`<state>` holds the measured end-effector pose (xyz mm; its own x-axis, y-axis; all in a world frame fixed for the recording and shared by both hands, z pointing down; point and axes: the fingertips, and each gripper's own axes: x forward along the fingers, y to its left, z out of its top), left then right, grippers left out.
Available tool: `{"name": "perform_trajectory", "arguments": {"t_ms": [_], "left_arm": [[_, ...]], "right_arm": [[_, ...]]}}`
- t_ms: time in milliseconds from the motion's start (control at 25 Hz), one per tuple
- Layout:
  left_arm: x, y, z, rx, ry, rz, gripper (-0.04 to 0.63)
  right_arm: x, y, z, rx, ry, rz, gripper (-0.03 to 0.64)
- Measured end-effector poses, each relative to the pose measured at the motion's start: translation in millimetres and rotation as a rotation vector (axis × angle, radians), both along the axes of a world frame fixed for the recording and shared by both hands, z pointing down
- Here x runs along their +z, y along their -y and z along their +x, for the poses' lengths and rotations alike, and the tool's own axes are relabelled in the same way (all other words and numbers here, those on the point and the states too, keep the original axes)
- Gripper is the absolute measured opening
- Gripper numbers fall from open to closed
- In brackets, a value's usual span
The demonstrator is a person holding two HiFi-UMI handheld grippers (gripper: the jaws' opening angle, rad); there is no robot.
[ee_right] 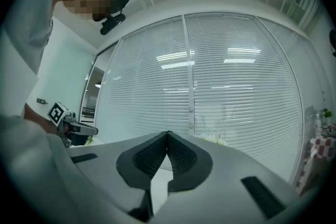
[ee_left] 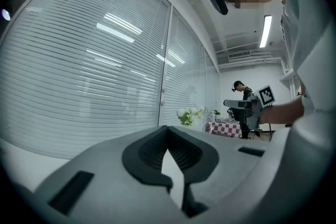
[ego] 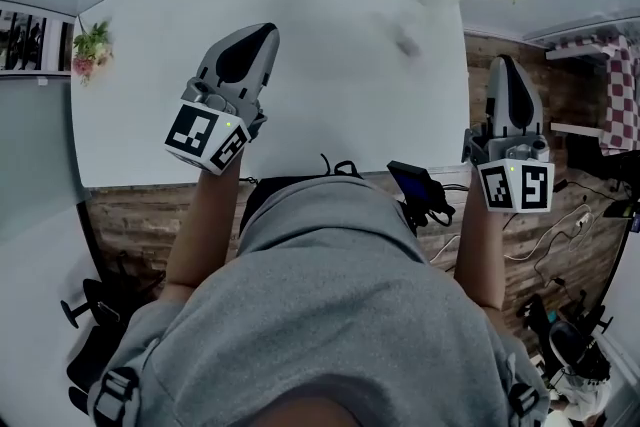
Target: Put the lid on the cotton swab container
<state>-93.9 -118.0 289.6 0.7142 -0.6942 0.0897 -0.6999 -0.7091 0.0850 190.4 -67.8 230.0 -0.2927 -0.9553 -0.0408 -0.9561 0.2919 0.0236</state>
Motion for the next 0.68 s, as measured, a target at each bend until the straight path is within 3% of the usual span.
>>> {"name": "perform_trajectory", "arguments": {"t_ms": [200,680], "left_arm": [[3,-2,-1,0.002,0.001,-0.007,0.006],[6,-8,0,0.0,0.0,-0.022,0.006]], "right_arm": [[-7,-3,-5,-0.017,0.107,0.036,0.025],[-17,-13,-3,-0.008,0.131,0.078,0.025]]}}
